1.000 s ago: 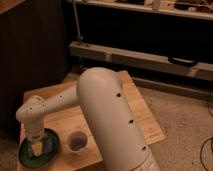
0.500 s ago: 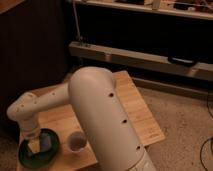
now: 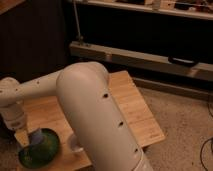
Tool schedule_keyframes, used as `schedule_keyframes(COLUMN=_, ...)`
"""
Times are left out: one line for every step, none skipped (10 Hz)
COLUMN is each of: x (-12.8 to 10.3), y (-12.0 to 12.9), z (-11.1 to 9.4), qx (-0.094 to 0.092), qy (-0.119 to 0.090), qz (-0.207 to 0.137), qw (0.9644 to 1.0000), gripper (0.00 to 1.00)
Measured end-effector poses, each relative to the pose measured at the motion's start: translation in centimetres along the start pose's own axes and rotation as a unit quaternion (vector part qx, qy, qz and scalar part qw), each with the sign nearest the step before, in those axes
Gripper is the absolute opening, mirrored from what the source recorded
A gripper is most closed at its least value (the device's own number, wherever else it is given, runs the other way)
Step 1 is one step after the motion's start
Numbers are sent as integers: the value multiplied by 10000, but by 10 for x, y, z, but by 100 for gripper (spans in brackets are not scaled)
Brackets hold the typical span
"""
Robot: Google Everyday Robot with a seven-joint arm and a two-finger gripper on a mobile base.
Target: Place the white sponge in the ceramic cup
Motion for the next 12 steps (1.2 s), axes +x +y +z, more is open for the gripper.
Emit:
schedule_keyframes(x=4, y=5, z=-15, qx=117, qy=-80, qz=40, qw=9999, gripper=0)
schedule_keyframes(x=9, y=11, z=-26, qx=250, qy=-169, qz=95, qw=9995, gripper=0)
schedule_keyframes(x=33, y=39, z=-46, qx=691, qy=-479, qz=243, qw=9962, gripper=0)
schedule_keyframes(x=47, y=55, z=-55, qx=965, qy=-644, qz=316, qw=9927, gripper=0)
schedule_keyframes(x=61, y=69, z=-63, qx=1284, qy=-851, qz=401, qw=9873, gripper=0)
schedule_keyframes(x=71, y=78, z=-67, qx=1517, qy=-1055, qz=486, qw=9816, gripper=0)
schedule_keyframes(x=86, y=87, z=-71, qx=1850, qy=-1397, qz=633, qw=9707, gripper=0)
schedule_keyframes(x=94, y=91, z=-73, qx=2038, qy=-1610, qz=734, qw=9629, gripper=0)
schedule_keyframes(x=100, y=94, z=-74, qx=2105, qy=-1706, qz=843, qw=9589, gripper=0)
schedule_keyframes(x=110, y=95, z=-76, qx=2158, qy=-1794, qz=992, qw=9547, gripper=0)
schedule_keyframes(x=122, y=92, z=-79, qx=2188, qy=-1870, qz=1171, qw=9505, gripper=0)
schedule_keyframes(x=131, y=88, z=-81, qx=2187, qy=-1911, qz=1275, qw=9484, gripper=0)
